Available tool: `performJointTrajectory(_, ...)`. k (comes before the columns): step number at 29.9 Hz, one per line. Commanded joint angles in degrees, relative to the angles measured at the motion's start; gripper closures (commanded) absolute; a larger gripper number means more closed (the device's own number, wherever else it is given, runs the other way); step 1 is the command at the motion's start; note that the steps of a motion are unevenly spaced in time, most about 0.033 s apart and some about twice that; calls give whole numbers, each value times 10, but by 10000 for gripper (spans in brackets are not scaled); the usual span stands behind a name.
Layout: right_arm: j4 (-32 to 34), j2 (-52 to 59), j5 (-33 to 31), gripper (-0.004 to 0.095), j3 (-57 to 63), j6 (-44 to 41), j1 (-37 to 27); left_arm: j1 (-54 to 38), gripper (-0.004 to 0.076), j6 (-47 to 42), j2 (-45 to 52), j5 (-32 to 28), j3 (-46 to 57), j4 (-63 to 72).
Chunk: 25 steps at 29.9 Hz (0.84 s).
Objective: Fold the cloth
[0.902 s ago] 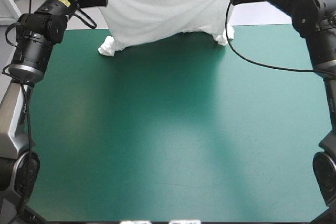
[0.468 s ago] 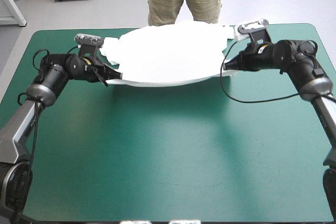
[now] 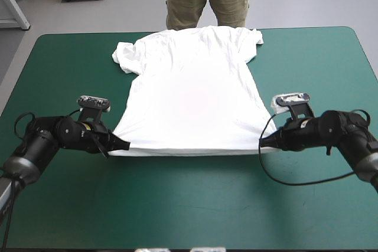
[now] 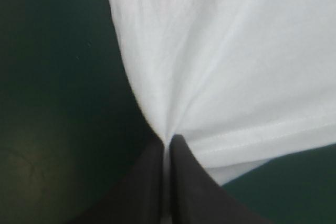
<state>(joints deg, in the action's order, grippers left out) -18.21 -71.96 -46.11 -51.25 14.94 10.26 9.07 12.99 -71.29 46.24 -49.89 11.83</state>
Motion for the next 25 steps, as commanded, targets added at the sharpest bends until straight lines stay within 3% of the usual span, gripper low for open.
performJointTrajectory(1, 0, 64, -10, 923, 35, -4, 0, 1, 733, 5, 59, -1, 33, 23)
performJointTrajectory(11, 0, 197, -70, 922, 151, -49, 1, 1, 733, 6, 145, 57, 130, 34)
performJointTrajectory(21, 1, 200, -62, 919, 185, -46, 1, 1, 733, 20, 155, 52, 161, 48)
performJointTrajectory(25, -2, 200, -60, 780, 184, -39, 1, 1, 692, 27, 155, 49, 161, 48)
